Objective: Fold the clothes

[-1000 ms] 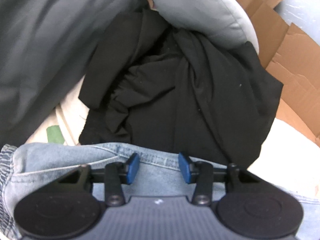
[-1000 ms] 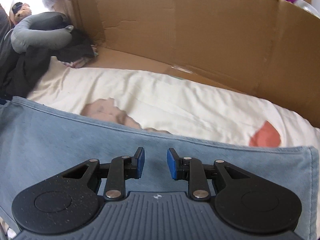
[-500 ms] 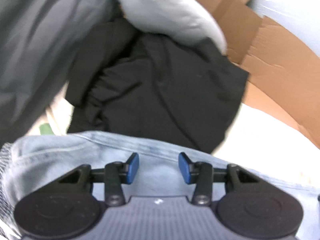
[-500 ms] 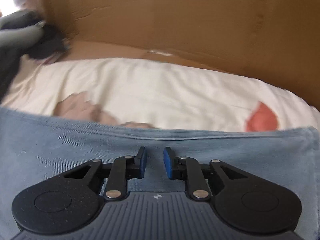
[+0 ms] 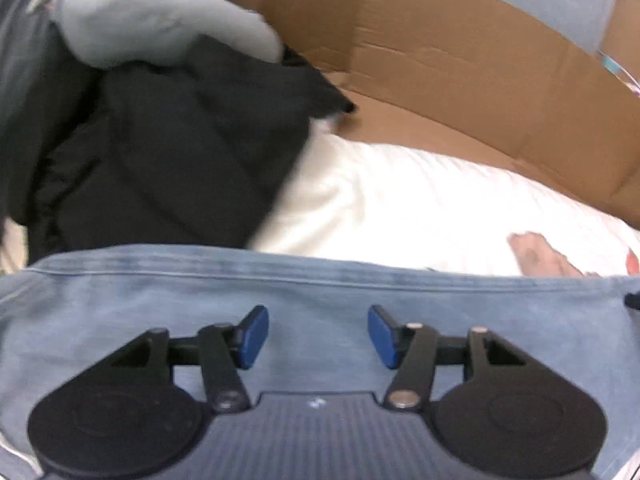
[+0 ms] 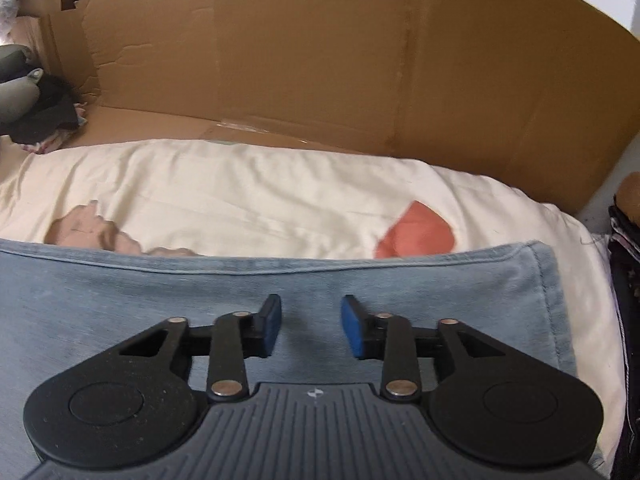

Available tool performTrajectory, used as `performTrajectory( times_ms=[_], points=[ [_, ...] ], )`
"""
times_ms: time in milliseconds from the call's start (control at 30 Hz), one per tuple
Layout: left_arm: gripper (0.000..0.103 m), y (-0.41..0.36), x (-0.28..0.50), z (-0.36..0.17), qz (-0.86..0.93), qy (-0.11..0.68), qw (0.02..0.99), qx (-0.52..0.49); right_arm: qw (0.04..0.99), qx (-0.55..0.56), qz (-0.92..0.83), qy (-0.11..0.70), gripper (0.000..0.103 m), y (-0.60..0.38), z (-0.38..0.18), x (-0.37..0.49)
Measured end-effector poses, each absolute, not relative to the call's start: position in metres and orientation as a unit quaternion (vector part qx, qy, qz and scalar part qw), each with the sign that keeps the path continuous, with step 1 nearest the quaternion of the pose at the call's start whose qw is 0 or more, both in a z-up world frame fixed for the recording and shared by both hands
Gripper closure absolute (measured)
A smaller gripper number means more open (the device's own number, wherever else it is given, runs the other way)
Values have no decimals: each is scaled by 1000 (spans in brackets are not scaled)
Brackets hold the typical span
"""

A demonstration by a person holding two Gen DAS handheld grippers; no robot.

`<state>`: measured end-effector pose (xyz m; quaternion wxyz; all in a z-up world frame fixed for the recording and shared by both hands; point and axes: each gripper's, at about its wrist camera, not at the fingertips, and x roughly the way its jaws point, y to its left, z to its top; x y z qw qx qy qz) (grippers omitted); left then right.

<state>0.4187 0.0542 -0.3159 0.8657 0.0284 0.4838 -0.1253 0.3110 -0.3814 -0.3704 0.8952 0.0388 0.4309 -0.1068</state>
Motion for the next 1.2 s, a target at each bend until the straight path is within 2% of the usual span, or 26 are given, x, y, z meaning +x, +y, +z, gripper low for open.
performTrajectory(
  times_ms=[267, 400, 533, 800, 933, 967, 1033, 1100, 1133, 1200],
  points=[
    [40, 2, 410, -340, -161, 489, 856, 37, 898, 44, -107, 424, 60, -405, -376, 313],
    [28, -14, 420, -355, -157, 490, 856, 47, 897, 51, -106, 426, 55, -411, -382, 321],
    [27, -29, 426, -357, -159, 488, 856, 61, 895, 58, -108, 428, 53, -416, -386, 328],
    [9, -46, 434, -366, -148, 497, 852, 74, 894, 47, -99, 435, 53, -418, -388, 334],
    [8, -50, 436, -365, -131, 505, 850, 74, 892, 35, -86, 443, 52, -420, -386, 337],
    [9, -50, 436, -363, -128, 507, 849, 74, 891, 32, -83, 445, 53, -420, -384, 336],
    [20, -49, 435, -359, -123, 510, 848, 73, 890, 28, -79, 449, 53, -419, -379, 334],
    [44, -43, 431, -350, -129, 514, 845, 64, 893, 25, -72, 444, 54, -418, -371, 326],
    [48, -41, 428, -347, -133, 517, 844, 59, 895, 23, -69, 440, 55, -418, -366, 321],
    [50, -38, 422, -340, -142, 520, 840, 51, 898, 19, -63, 435, 56, -416, -358, 310]
  ],
)
